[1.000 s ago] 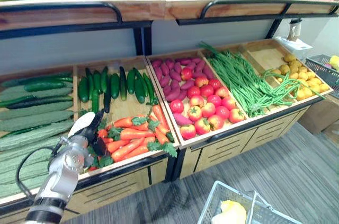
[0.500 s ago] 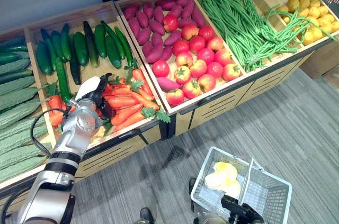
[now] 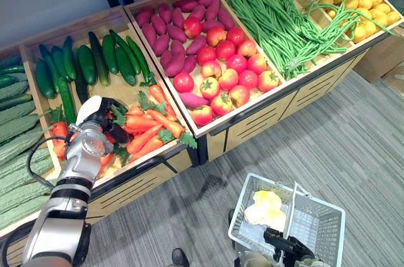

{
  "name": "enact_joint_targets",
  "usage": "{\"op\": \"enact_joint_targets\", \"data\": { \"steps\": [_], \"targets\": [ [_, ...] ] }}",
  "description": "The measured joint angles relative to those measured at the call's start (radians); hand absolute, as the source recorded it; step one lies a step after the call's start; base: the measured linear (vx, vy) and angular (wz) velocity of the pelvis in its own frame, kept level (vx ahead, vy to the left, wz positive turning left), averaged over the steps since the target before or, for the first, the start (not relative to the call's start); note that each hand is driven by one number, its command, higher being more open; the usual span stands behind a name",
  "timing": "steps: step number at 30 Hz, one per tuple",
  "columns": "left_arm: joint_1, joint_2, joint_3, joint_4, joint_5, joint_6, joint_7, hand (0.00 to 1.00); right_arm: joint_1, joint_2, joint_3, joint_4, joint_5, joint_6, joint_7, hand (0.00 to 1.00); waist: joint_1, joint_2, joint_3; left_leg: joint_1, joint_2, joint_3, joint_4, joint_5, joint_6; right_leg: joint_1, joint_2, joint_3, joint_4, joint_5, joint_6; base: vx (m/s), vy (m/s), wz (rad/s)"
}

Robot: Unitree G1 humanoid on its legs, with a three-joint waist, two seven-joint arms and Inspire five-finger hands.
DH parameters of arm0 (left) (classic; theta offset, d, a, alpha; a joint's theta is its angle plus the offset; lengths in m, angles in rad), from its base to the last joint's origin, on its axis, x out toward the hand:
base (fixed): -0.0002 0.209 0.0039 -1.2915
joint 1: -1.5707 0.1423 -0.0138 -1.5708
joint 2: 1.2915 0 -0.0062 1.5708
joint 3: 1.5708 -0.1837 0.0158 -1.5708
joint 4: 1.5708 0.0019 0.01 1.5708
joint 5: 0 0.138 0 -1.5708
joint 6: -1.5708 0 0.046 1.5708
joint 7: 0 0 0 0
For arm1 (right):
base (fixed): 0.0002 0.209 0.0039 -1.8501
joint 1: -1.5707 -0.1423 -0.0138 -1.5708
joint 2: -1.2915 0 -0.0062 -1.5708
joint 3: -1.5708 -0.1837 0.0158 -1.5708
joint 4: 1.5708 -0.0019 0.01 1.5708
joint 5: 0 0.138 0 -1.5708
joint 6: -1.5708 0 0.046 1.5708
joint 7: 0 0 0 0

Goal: Pick vegetable in the basket

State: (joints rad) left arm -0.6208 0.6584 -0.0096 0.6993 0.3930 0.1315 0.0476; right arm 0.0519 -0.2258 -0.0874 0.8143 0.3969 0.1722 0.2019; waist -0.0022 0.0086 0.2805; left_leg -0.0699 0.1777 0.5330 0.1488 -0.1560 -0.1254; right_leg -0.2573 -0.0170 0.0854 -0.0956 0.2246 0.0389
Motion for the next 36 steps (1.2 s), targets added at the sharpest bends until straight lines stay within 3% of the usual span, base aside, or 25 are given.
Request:
{"op": "enact_joint_targets", "data": {
  "steps": [5,12,19,23,29,36],
  "targets": [
    [0.028,-0.005,-0.015,0.044,-0.049,-0.004,0.039,0.00,-0.007,0.003,0.000,0.016,0.000,0.001,0.008,0.00,-0.030,0.001,-0.002,0.033,-0.017,-0.015,-0.037,0.025,0.000,0.024,-0.012,-0.021,0.000,-0.004,0.005,-0.01,-0.003,0.13],
    [0.104,0.007,-0.016,-0.085,-0.049,-0.001,0.039,0.00,-0.006,0.006,-0.011,0.032,-0.001,0.017,0.011,0.00,-0.029,0.008,-0.008,0.084,-0.027,-0.025,-0.085,0.060,-0.004,0.067,-0.017,-0.052,0.000,-0.006,0.006,-0.02,-0.003,0.12],
    [0.165,0.049,-0.012,-0.349,-0.077,-0.001,0.041,0.00,0.054,0.022,-0.033,0.055,-0.002,0.027,-0.002,0.00,0.001,0.035,-0.122,0.122,-0.028,-0.050,-0.123,0.075,-0.003,0.108,-0.014,-0.070,0.000,-0.028,-0.007,-0.04,-0.011,0.12],
    [0.166,0.049,-0.011,-0.485,-0.082,-0.003,0.042,0.00,0.095,0.034,-0.053,0.058,-0.003,0.031,-0.006,0.00,0.004,0.034,-0.168,0.140,-0.027,-0.057,-0.132,0.073,0.000,0.135,-0.014,-0.078,-0.001,-0.035,-0.007,-0.06,-0.006,0.08],
    [0.166,0.045,0.001,-0.571,-0.213,-0.002,0.042,0.00,0.129,0.059,-0.132,0.084,-0.003,0.037,-0.006,0.00,0.003,0.021,-0.207,0.171,-0.032,-0.058,-0.148,0.076,0.001,0.162,-0.015,-0.080,-0.002,-0.034,-0.007,-0.01,0.000,0.00],
    [0.232,-0.001,0.123,-0.661,-0.497,-0.003,0.025,0.00,0.152,0.079,-0.170,0.105,-0.006,0.041,-0.006,0.00,0.003,0.004,-0.236,0.180,-0.034,-0.072,-0.153,0.079,0.005,0.174,-0.017,-0.088,-0.002,-0.034,-0.007,-0.01,0.000,0.03]
  ]
}}
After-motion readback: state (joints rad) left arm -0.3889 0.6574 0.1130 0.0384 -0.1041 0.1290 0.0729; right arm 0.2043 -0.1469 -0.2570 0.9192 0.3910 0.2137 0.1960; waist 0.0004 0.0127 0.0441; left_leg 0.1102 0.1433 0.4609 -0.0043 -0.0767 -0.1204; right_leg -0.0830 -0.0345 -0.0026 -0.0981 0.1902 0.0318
